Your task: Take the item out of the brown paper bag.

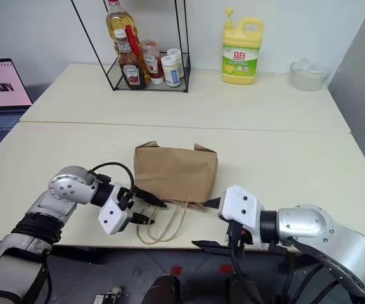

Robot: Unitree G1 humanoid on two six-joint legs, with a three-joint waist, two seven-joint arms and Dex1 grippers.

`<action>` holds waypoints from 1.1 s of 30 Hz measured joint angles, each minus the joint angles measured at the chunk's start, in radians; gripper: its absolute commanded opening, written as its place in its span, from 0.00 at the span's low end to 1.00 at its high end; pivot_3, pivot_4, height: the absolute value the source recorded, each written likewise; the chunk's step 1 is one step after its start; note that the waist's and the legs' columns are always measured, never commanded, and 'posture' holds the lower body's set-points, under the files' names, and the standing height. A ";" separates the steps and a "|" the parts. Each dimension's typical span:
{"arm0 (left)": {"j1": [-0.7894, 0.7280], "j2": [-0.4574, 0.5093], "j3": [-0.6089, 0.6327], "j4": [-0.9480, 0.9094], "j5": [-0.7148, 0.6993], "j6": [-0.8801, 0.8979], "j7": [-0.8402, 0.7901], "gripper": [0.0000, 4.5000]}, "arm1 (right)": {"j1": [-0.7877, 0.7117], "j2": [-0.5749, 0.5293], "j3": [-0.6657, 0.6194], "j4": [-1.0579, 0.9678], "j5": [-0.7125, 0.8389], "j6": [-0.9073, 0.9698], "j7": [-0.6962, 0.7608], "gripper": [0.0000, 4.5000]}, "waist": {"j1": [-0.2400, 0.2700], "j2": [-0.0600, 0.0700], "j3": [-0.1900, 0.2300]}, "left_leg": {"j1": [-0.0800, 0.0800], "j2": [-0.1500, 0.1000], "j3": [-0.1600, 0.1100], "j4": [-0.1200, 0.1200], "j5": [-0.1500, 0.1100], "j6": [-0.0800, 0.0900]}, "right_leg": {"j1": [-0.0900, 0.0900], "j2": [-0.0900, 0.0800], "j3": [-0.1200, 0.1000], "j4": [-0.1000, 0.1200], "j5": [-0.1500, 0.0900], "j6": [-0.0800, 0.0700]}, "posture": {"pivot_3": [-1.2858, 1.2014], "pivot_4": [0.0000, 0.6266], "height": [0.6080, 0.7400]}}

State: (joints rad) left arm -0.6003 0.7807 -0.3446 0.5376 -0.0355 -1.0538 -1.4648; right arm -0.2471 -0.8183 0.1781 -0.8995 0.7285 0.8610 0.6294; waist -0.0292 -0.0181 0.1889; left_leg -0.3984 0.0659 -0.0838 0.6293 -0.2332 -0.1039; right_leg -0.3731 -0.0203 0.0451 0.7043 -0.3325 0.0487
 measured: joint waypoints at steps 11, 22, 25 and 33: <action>0.054 0.048 -0.033 -0.113 -0.065 0.176 0.009 0.01 | 0.024 -0.035 0.002 -0.001 -0.042 -0.028 0.031 0.92 | -0.003 0.000 0.000 | 0.000 0.000 0.000 0.000 0.000 0.000 | -0.001 0.000 0.000 0.000 0.000 0.000 | 0.52 0.24 1.00; 0.122 0.114 0.102 -0.513 -0.366 1.023 0.104 0.01 | -0.055 -0.102 0.136 0.090 -0.257 -0.209 0.224 0.92 | -0.004 0.000 0.000 | 0.000 0.001 0.000 -0.001 0.000 0.000 | -0.001 0.001 0.000 -0.001 0.000 0.001 | 0.52 0.24 1.00; 0.108 0.094 0.124 -0.546 -0.401 1.154 0.135 0.01 | -0.099 -0.085 0.198 0.126 -0.323 -0.259 0.270 0.92 | -0.004 0.000 0.000 | 0.000 0.001 0.000 -0.001 0.000 0.000 | -0.001 0.001 0.000 -0.001 0.000 0.000 | 0.52 0.24 1.00; 0.065 0.049 0.186 -0.564 -0.455 1.371 0.168 0.01 | -0.185 0.003 0.371 0.226 -0.543 -0.434 0.361 0.92 | -0.003 0.000 0.000 | -0.001 0.001 0.000 -0.001 0.000 0.000 | -0.001 0.001 0.000 -0.003 0.000 0.000 | 0.52 0.24 1.00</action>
State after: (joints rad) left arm -0.5349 0.8301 -0.1591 -0.0266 -0.4903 0.3174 -1.2973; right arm -0.4324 -0.8152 0.5494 -0.6736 0.1854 0.4275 0.9904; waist -0.0326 -0.0182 0.1892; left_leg -0.3990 0.0665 -0.0843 0.6286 -0.2332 -0.1039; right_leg -0.3738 -0.0196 0.0446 0.7016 -0.3326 0.0490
